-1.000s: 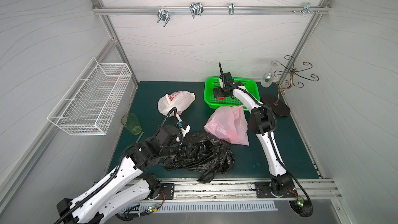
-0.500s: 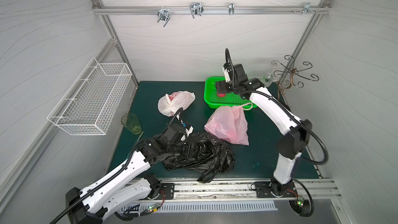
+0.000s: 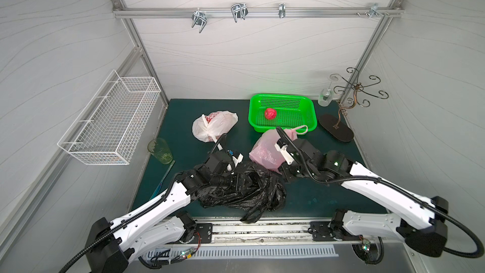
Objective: Untie the knot of a plastic bag & take out the apple
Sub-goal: Adjust the plastic bag at the center of the board.
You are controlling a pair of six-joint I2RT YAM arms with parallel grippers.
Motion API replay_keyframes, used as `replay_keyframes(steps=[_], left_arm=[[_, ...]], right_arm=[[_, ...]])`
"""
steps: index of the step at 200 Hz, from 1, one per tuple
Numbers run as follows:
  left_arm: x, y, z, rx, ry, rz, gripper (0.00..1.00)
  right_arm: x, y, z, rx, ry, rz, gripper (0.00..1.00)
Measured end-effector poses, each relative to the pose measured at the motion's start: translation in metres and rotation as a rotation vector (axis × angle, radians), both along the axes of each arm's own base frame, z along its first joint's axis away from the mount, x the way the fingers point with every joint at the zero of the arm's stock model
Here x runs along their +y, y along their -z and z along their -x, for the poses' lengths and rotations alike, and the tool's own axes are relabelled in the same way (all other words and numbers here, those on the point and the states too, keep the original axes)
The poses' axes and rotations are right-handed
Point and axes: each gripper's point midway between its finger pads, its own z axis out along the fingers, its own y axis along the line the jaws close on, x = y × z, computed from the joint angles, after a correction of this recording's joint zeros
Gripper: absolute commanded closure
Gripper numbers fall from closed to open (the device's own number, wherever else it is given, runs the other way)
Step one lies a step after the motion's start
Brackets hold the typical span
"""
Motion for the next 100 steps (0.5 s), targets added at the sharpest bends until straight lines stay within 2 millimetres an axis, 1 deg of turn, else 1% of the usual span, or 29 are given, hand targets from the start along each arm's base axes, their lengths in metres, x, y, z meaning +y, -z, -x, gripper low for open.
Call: replay_keyframes(steps=[11,26,44,61,79,100], left_arm=[[-0.007,-0.002,0.001,0.008,0.014,0.023,0.48],[-0.017,0.001,0.003,0.031,0.034,0.033,0.5],[-0.025,0.013,0.004,0.072,0.047,0.021,0.54],[-0.03,0.025,0.002,0.093,0.046,0.01,0.57],[-0.027,0.042,0.003,0.114,0.031,-0.014,0.6],[-0.014,0.062,0.003,0.122,-0.005,-0.073,0.62]], right_arm=[[-0.003,0.001,0.009,0.008,-0.007,-0.01,1.0],[-0.003,0.006,0.017,0.025,-0.01,-0.01,1.0],[-0.002,0.017,0.023,0.046,-0.014,0.001,1.0],[0.004,0.027,0.027,0.062,-0.022,0.015,1.0],[0.016,0.036,0.027,0.073,-0.033,0.023,1.0],[0.034,0.05,0.024,0.079,-0.045,0.039,1.0]])
